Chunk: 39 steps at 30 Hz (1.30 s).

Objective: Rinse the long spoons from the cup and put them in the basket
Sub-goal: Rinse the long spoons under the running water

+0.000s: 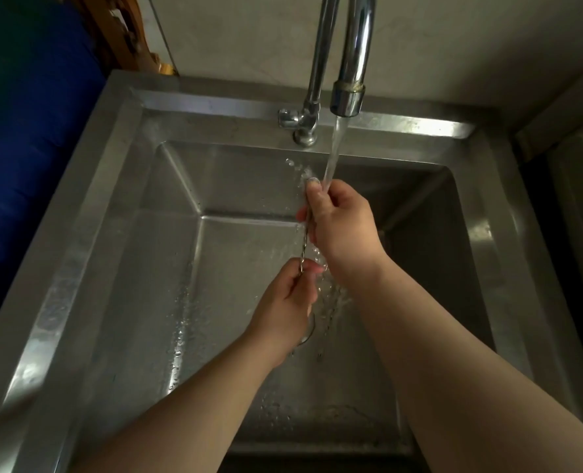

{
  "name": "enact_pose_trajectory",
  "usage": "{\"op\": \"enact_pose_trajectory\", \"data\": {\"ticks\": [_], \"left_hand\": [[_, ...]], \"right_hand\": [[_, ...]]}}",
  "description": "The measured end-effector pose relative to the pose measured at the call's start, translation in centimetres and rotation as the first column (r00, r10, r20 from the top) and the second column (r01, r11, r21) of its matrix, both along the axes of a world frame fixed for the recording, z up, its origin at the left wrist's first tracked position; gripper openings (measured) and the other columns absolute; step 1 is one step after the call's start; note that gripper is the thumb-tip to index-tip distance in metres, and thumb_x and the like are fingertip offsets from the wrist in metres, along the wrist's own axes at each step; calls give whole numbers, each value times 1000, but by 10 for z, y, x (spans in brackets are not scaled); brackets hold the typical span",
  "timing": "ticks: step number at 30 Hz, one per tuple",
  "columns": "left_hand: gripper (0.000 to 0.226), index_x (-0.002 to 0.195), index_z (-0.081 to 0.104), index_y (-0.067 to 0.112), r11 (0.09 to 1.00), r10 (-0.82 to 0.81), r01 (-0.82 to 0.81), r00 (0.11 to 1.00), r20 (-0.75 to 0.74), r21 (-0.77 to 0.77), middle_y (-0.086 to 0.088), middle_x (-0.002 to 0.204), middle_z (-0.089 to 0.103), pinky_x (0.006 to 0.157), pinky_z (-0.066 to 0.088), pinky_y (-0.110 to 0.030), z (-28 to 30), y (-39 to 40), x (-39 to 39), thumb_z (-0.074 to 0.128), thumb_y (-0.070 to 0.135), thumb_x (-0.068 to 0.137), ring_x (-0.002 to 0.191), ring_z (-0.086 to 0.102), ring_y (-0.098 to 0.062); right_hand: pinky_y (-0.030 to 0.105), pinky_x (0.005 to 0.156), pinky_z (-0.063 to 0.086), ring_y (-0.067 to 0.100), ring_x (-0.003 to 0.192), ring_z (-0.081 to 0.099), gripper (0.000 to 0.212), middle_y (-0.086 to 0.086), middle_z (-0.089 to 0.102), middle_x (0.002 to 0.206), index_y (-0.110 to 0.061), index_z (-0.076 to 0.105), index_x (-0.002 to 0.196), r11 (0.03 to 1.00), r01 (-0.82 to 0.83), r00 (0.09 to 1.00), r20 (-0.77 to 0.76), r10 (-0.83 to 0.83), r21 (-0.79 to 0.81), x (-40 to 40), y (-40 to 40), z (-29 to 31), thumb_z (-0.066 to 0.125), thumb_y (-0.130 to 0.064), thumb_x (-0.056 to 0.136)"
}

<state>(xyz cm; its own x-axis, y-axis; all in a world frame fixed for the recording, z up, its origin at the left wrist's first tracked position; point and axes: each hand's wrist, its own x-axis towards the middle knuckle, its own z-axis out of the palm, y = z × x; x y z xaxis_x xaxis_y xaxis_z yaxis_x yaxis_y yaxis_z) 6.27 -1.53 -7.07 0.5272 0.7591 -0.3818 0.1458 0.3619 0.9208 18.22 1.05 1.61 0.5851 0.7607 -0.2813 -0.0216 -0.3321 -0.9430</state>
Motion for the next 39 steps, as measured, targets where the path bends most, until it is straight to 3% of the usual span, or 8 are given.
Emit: {"op": "enact_pose_trajectory", "data": {"ticks": [7,11,15,19,21,28,33,39], "left_hand": [[42,65,60,30,999,-28,31,998,-59,36,4,50,44,52,32,-35,16,8,12,39,57,89,46,39,-15],[33,91,70,29,992,129,-129,992,-6,18,8,52,60,46,39,-27,28,24,31,48,52,80,47,50,-1],[45,103,74,36,985,153,-151,988,21,-85,1,84,78,74,54,-38,31,35,39,52,68,81,79,69,-10],[36,84,72,35,989,146,-145,989,12,-30,9,54,64,50,40,-29,34,31,38,49,63,83,47,56,-7],[26,90,74,34,985,167,-163,983,71,-59,6,68,72,51,46,-28,35,31,37,55,51,85,60,66,-8],[20,78,72,42,964,262,-261,965,0,-56,16,56,66,38,39,-13,46,36,44,54,46,85,48,60,0],[41,73,75,36,945,235,-253,966,-109,-209,11,60,71,40,47,-19,58,53,49,56,72,79,48,68,-6],[28,89,64,16,798,516,-427,848,118,-424,6,58,53,41,30,-15,62,79,56,43,2,100,43,40,-4]], "right_hand": [[27,50,49,7,50,53,37,-8,61,56,-15,60,73,999,43,994,100,-45,25,-1,-7,-1,50,-40,99],[42,67,55,13,61,58,29,1,65,65,-1,64,83,1000,-11,997,73,12,-18,-3,-10,-1,54,-23,98],[45,75,58,20,69,65,19,6,68,70,-4,66,82,999,32,996,81,-31,-11,-4,-7,0,57,-16,93],[44,78,58,13,71,68,26,-4,70,70,-11,69,82,999,33,995,100,-32,-7,-6,-9,-3,57,-28,97],[47,79,58,18,78,70,23,1,73,77,-12,70,87,999,6,996,94,-3,-37,-7,-12,-5,54,-25,98],[41,87,60,19,93,74,36,3,78,93,-35,75,82,998,-35,978,-201,46,59,-6,-32,-5,48,-19,100],[26,77,61,11,100,72,25,-8,76,109,-44,62,117,992,-57,910,-403,99,116,-18,-52,-17,44,-35,103],[27,44,46,10,45,55,23,-1,72,68,-21,71,89,978,-79,987,-151,49,-195,-40,-82,-42,51,-28,99]]}}
